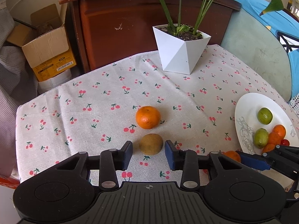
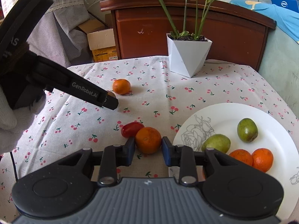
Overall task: Organize fruits
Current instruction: 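Grasp an orange with the right tool while the left tool grasps a brown kiwi, then carry the orange onto the plate and release while the left tool places the kiwi there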
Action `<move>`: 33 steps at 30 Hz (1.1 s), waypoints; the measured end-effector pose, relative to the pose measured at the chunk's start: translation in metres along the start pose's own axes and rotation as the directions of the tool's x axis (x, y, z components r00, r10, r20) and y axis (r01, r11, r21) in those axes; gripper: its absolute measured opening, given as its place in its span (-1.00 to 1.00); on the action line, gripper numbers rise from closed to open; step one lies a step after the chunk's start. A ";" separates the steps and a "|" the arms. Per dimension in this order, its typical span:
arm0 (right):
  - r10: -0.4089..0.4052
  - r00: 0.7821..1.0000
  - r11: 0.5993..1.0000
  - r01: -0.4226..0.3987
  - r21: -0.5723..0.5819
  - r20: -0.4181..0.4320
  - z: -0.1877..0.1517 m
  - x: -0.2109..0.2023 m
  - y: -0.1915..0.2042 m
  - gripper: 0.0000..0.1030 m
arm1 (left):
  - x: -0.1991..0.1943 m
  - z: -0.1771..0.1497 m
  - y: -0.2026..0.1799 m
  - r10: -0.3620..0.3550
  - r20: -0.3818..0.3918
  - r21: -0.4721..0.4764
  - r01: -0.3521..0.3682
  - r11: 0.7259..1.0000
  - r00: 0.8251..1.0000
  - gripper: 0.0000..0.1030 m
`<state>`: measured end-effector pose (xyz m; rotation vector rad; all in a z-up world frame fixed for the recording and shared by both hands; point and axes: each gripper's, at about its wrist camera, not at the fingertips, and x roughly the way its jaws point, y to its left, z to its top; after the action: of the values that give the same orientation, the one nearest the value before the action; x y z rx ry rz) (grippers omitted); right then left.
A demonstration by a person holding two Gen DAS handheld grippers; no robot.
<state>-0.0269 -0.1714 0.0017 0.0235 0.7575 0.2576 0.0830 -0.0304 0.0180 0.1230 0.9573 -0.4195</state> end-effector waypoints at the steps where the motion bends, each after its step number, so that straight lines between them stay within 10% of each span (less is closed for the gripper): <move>1: -0.001 1.000 1.000 0.001 0.002 -0.001 0.000 0.000 0.000 -0.41 | 0.000 -0.001 -0.002 0.000 0.002 0.007 0.000 1.000 1.000 -0.36; 33: -0.007 0.990 0.980 -0.021 0.199 0.142 0.018 -0.051 -0.040 -0.42 | -0.041 0.018 -0.043 -0.087 0.171 0.008 0.087 0.996 0.981 -0.51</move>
<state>-0.0410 -0.2213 0.0448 0.2334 0.6390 0.1831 0.0588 -0.0626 0.0651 0.0446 0.7945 -0.5031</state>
